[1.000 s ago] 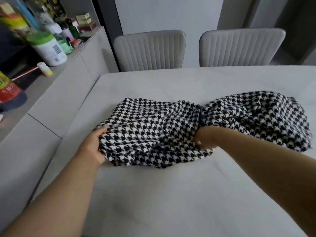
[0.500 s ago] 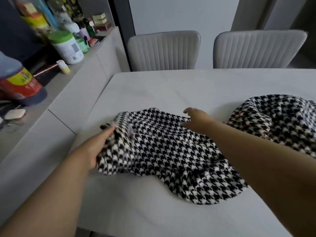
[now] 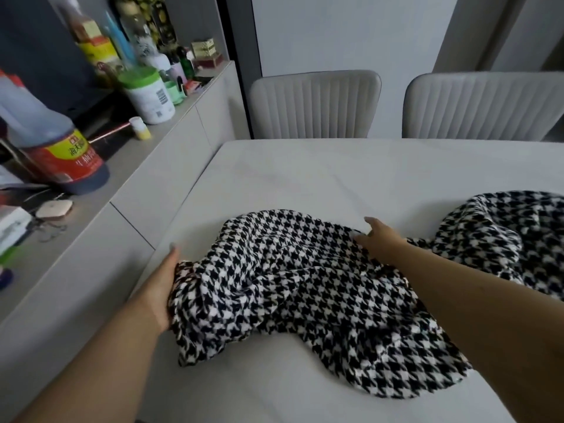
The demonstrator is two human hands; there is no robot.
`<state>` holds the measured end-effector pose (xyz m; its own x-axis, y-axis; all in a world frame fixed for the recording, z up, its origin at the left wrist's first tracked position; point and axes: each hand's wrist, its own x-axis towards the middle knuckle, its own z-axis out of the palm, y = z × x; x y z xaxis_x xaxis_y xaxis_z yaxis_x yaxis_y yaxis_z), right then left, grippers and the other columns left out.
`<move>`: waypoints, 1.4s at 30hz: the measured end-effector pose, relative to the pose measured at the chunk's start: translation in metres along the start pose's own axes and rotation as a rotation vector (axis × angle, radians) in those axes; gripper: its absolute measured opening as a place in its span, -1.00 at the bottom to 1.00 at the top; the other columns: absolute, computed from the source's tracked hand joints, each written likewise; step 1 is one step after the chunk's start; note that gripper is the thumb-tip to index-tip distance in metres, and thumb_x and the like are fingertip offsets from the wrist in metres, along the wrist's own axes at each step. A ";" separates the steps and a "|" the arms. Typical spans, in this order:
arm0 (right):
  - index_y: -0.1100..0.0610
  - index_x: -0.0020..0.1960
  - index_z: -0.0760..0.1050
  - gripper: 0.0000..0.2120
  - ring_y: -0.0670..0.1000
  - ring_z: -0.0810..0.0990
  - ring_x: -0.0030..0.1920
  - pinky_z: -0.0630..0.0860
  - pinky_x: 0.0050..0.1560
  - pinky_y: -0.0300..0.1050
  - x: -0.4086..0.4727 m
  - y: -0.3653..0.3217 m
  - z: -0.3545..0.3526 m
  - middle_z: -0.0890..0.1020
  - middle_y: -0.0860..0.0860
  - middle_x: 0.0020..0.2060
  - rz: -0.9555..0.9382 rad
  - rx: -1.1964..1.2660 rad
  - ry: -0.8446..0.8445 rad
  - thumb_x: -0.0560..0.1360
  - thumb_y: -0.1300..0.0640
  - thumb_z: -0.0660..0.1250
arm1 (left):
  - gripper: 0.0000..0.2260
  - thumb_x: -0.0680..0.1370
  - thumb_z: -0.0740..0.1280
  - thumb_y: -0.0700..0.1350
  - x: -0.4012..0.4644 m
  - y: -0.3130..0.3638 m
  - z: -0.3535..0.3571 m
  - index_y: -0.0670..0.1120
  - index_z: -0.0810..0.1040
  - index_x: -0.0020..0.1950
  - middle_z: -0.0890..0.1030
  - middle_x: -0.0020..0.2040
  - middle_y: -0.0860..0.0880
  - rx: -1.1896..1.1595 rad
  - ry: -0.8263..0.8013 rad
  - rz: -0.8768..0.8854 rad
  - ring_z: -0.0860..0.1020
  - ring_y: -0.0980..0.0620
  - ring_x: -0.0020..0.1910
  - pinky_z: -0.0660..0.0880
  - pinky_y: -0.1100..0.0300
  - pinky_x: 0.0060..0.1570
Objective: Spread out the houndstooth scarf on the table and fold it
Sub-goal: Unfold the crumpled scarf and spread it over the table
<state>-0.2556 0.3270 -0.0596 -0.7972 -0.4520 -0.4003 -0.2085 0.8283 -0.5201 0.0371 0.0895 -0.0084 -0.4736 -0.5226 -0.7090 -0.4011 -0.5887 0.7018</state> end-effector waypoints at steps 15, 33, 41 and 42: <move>0.11 -0.38 0.57 -0.87 0.09 0.52 -0.29 0.44 -0.21 -0.06 -0.025 0.019 -0.098 0.53 0.09 -0.31 -0.061 0.856 0.206 0.19 0.05 0.44 | -0.77 0.39 0.49 -0.25 0.018 0.025 -0.004 -0.14 0.44 -0.31 0.45 -0.36 -0.11 0.687 0.014 0.460 0.45 0.04 -0.31 0.33 0.23 -0.30; 0.18 -0.21 0.43 -0.90 0.15 0.60 -0.24 0.61 -0.13 0.03 -0.028 0.049 -0.069 0.54 0.23 -0.21 0.116 0.812 -0.212 0.46 0.31 0.29 | -0.17 0.27 0.58 0.05 0.030 0.016 0.063 -0.13 0.32 0.45 0.48 0.32 -0.17 0.533 -0.196 -0.056 0.45 -0.13 0.26 0.27 0.00 0.31; 0.13 -0.32 0.61 -0.81 0.02 0.64 -0.33 0.60 -0.41 -0.21 -0.039 0.041 -0.145 0.65 0.11 -0.31 -0.094 0.595 -0.239 0.15 0.23 0.60 | -0.88 0.37 0.44 -0.22 0.027 0.112 -0.005 -0.16 0.52 -0.20 0.49 -0.47 -0.01 0.562 -0.091 0.090 0.37 0.19 -0.61 0.30 0.43 -0.67; 0.13 -0.31 0.63 -0.88 0.01 0.64 -0.28 0.61 -0.37 -0.25 -0.032 0.030 -0.151 0.67 0.09 -0.29 -0.084 0.525 -0.087 0.29 0.32 0.50 | -0.91 0.43 0.41 -0.26 0.030 0.127 -0.004 -0.17 0.51 -0.19 0.49 -0.50 -0.01 0.552 -0.014 0.159 0.39 0.17 -0.62 0.34 0.39 -0.68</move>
<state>-0.3222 0.4165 0.0515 -0.7353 -0.5540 -0.3904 0.0593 0.5212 -0.8514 -0.0250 -0.0030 0.0593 -0.5704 -0.5683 -0.5930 -0.6720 -0.0922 0.7348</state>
